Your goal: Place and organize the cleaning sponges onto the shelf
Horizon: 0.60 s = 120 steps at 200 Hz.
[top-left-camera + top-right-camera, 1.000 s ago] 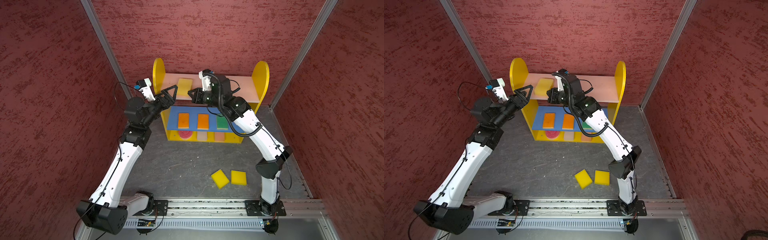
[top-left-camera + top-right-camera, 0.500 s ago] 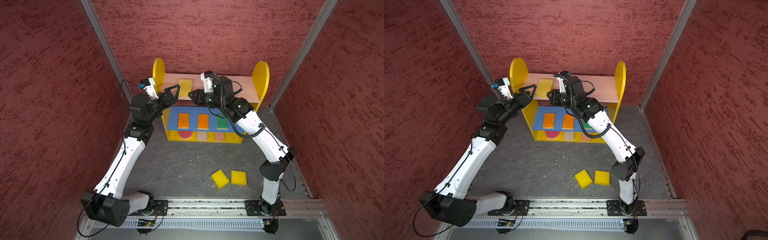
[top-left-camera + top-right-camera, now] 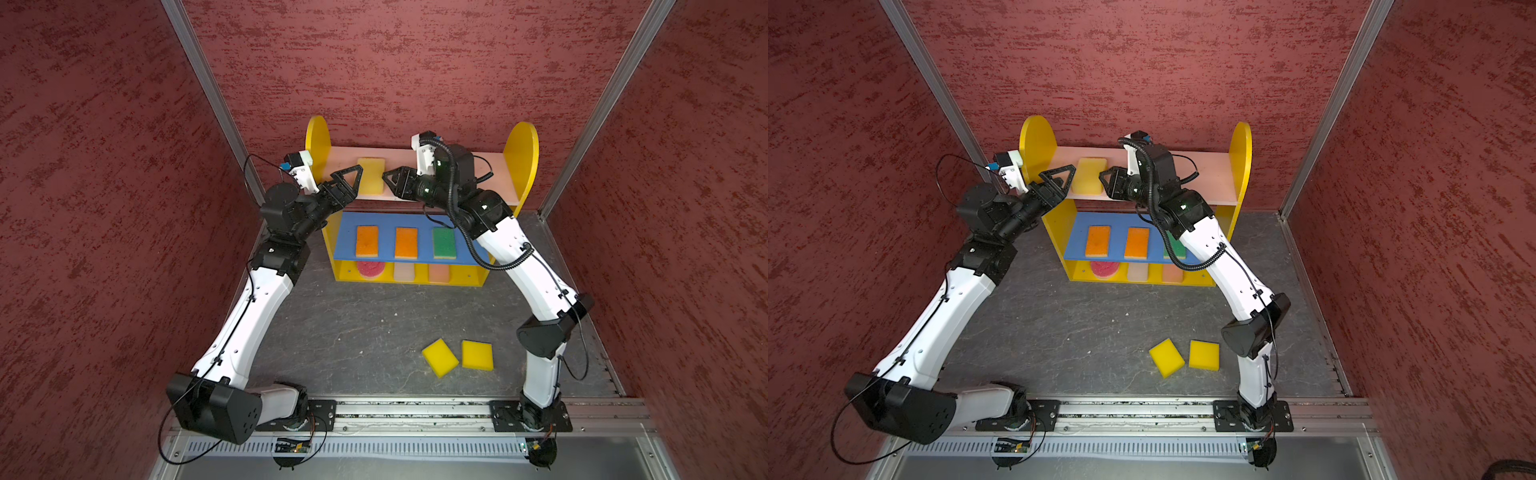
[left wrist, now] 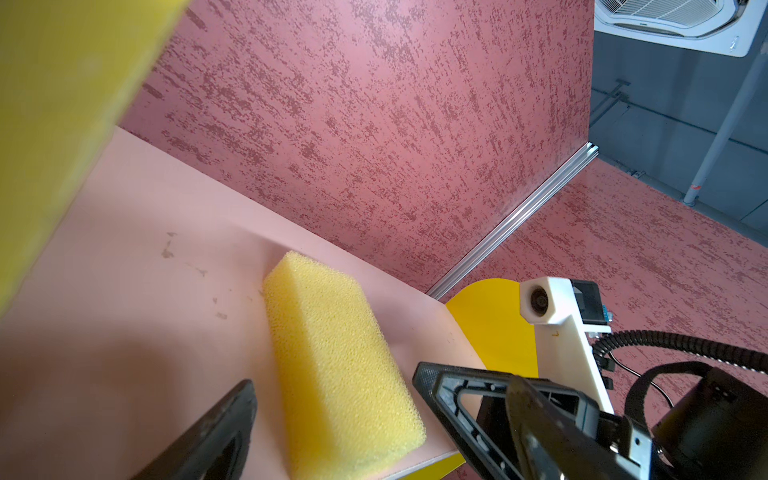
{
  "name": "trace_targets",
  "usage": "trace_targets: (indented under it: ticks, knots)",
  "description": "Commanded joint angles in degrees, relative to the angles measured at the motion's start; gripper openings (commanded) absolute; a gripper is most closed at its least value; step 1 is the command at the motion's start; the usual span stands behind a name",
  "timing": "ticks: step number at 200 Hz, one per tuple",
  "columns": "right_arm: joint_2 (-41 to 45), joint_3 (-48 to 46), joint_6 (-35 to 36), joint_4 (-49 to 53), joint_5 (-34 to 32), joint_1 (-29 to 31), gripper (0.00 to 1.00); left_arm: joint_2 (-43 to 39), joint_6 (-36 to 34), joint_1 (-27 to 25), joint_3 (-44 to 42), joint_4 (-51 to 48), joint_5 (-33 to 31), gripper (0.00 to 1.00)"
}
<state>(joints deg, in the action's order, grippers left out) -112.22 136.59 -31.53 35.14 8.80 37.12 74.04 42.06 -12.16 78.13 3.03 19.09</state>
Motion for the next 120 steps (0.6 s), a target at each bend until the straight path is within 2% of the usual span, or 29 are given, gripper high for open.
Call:
trace_targets:
  ticks: [1,27,120]
  knots:
    - [-3.2,4.1,-0.6,0.8,0.5,-0.3,0.37,0.7,0.2,0.2,0.7,0.0,0.8,0.93]
    - [-5.4,7.0,-0.9,1.8,0.9,-0.4,0.38,0.5,0.2,0.1,0.5,0.1,0.8,0.93]
    - [-5.5,7.0,-1.3,1.6,1.1,-0.5,0.39,1.1,0.5,0.1,0.2,0.5,1.2,0.93]
